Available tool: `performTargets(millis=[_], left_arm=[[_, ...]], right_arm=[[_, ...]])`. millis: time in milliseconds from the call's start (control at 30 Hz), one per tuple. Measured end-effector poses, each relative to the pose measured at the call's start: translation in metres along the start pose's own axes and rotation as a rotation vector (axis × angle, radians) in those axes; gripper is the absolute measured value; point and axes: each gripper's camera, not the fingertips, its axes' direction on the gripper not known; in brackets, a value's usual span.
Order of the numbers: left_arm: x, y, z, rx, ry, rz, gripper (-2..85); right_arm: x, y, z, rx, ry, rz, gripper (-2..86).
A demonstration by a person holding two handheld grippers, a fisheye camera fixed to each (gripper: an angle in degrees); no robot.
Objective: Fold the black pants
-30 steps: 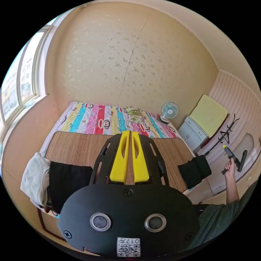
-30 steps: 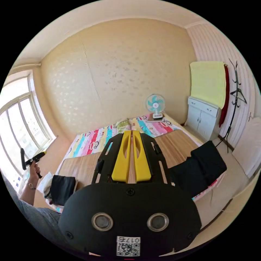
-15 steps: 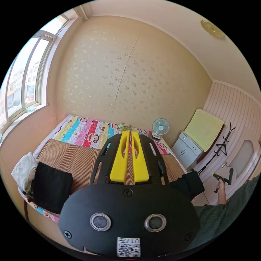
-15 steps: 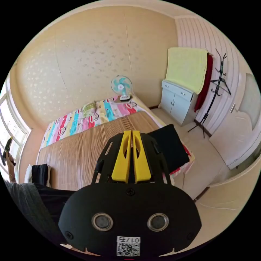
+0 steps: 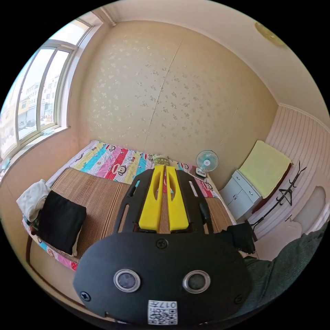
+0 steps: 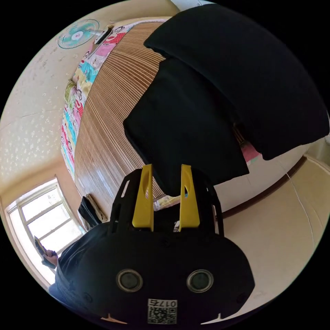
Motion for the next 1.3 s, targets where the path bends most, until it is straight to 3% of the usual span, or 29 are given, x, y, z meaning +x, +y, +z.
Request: performTargets(millis=[200, 367, 433, 500, 567, 633, 733, 833, 933, 1033, 1100, 1200, 1300], left_arm=[[0.022, -0.003, -0.003, 0.036, -0.031, -0.015, -1.0], [0.034, -0.005, -0.001, 0.012, -0.070, -0.027, -1.0], [0.037, -0.004, -0.003, 0.024, -0.082, -0.039, -1.0], [0.037, -0.002, -0.005, 0.029, -0.090, -0.059, -1.0], [0.037, 0.003, -0.008, 0.037, -0.093, -0.086, -1.0], [0.037, 0.006, -0.010, 0.040, -0.097, -0.093, -1.0], [0.037, 0.013, -0.013, 0.042, -0.119, -0.104, -1.0], [0.032, 0.018, -0.017, 0.047, -0.133, -0.124, -1.0], [0.022, 0.021, -0.027, 0.064, -0.151, -0.160, -1.0], [0.011, 0.024, -0.037, 0.089, -0.173, -0.203, -1.0], [0.005, 0.022, -0.035, 0.059, -0.186, -0.222, -1.0], [-0.001, 0.012, -0.022, -0.007, -0.167, -0.217, -1.0], [0.000, -0.004, -0.005, -0.041, -0.088, -0.196, -1.0]], right_arm=[[0.031, -0.039, 0.045, -0.109, -0.057, 0.065, 10.3], [0.056, -0.062, 0.041, -0.132, -0.041, 0.120, 2.7], [0.060, -0.071, 0.034, -0.117, -0.213, 0.036, 1.4], [0.064, -0.077, 0.011, 0.075, -0.783, -0.098, 0.8], [0.061, -0.081, -0.004, 0.206, -0.973, -0.131, 0.7], [0.052, -0.090, -0.011, 0.281, -1.011, -0.137, 0.9], [0.041, -0.115, -0.004, 0.247, -0.907, -0.008, 1.8], [0.027, -0.137, -0.014, 0.180, -0.606, 0.028, 4.8], [-0.003, -0.149, -0.036, 0.168, -0.309, -0.160, 13.1], [-0.026, -0.155, -0.022, 0.068, 0.058, -0.288, 15.0], [-0.029, -0.162, 0.026, -0.123, 0.317, -0.338, 14.6], [-0.045, -0.153, 0.050, -0.050, 0.518, -0.407, 13.2], [-0.041, -0.173, 0.044, -0.071, 0.458, -0.241, 8.4]])
